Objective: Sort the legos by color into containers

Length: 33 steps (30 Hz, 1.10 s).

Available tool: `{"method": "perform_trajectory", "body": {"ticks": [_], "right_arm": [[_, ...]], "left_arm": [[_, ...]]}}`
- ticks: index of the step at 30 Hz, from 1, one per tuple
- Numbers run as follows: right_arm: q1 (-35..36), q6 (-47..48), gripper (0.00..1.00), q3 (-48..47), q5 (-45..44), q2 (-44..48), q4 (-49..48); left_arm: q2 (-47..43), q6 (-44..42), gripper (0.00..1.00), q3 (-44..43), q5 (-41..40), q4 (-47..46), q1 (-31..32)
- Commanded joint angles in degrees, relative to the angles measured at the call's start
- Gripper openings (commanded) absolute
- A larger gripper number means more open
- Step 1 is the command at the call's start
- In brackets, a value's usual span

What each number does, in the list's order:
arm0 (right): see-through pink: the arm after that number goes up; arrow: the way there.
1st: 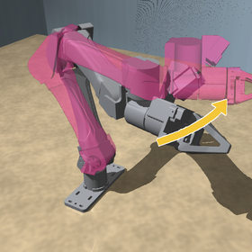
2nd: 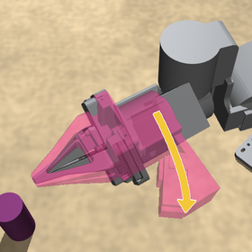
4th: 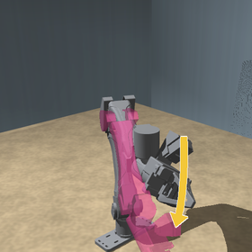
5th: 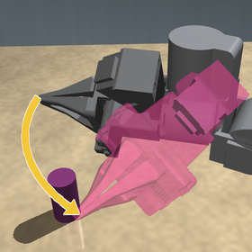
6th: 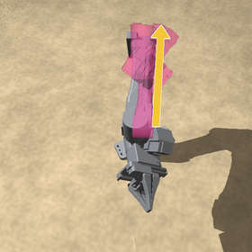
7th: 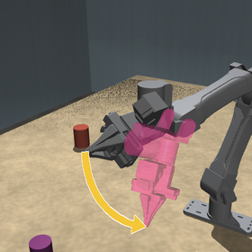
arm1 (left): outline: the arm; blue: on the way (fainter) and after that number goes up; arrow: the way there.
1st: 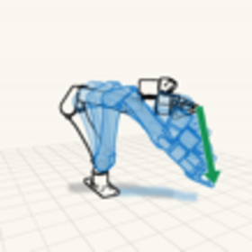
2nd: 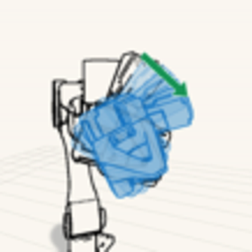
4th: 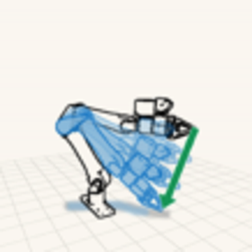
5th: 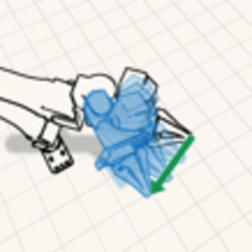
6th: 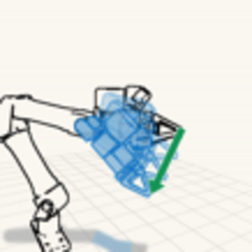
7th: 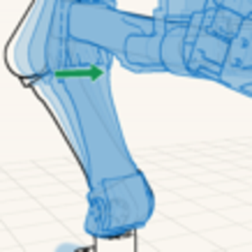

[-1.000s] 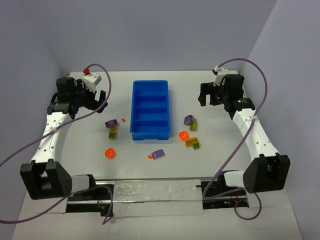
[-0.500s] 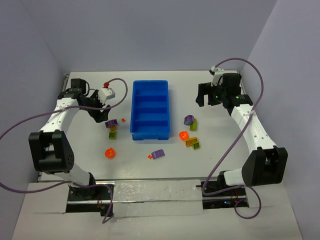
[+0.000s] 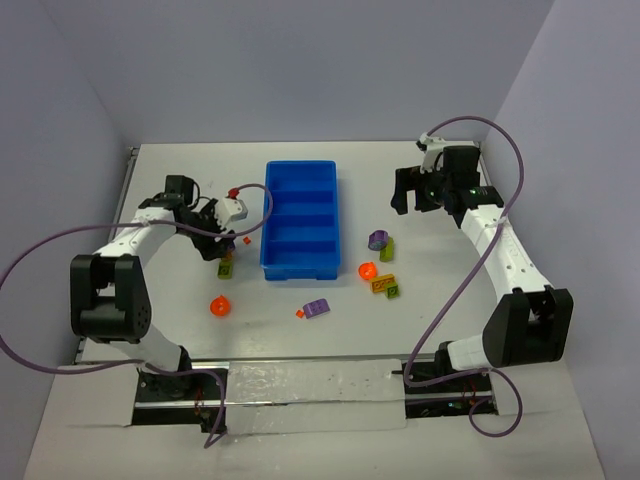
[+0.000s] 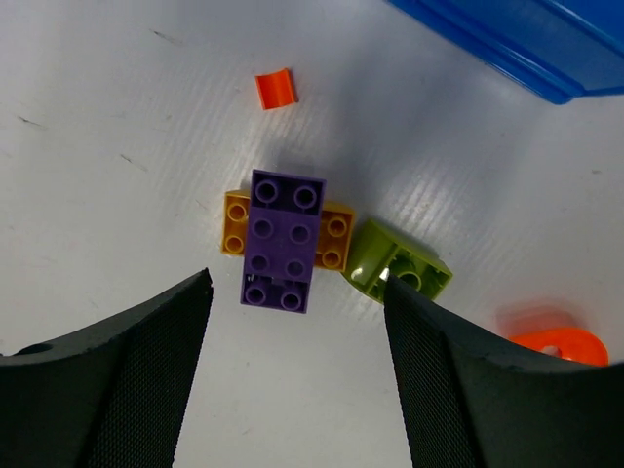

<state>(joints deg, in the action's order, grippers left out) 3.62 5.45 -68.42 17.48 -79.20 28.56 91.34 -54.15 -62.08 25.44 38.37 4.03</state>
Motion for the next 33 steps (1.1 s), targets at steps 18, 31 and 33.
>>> {"method": "perform_trajectory", "body": {"ticks": [18, 31, 33], "right_arm": [[0.63, 0.73, 1.0, -3.36, 1.85, -0.93, 0.82], [3.02, -1.07, 1.0, -4.06, 5.18, -1.19, 0.61], [3.89, -2.36, 1.0, -4.54, 6.33, -1.09, 0.31]], "left_arm": [[7.2, -2.48, 0.57, -2.87, 0.19, -5.76, 0.36], [6.44, -2.77, 0.04, -7.16, 0.29, -1.54, -0.82], [4.96, -2.3, 0.0, -9.82, 1.56, 1.34, -1.96]]}}
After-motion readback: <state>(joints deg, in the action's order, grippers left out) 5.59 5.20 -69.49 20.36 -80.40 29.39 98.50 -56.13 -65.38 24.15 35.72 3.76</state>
